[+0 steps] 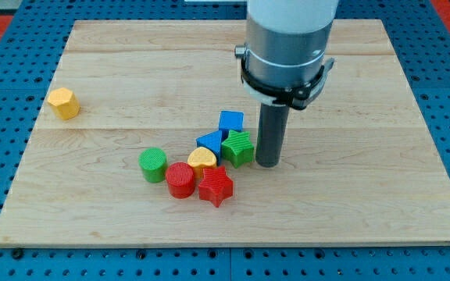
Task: Put the green star and blue blocks in a diagonal line
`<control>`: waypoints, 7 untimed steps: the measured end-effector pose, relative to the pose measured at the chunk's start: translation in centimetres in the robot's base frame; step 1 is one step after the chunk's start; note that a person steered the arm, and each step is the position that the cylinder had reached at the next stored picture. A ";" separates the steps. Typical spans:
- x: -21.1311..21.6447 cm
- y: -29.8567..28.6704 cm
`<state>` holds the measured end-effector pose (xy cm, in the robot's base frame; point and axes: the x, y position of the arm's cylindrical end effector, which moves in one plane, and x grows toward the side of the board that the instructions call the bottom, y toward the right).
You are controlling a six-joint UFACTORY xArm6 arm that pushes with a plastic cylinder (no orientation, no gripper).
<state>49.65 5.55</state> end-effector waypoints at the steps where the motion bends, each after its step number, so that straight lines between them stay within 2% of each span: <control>1: -0.8 -0.3; 2: -2.7 2.6; 3: -4.0 -0.2; 5: 0.0 -0.9; 6: -2.4 0.5; 7: -3.6 -1.7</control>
<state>46.04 3.82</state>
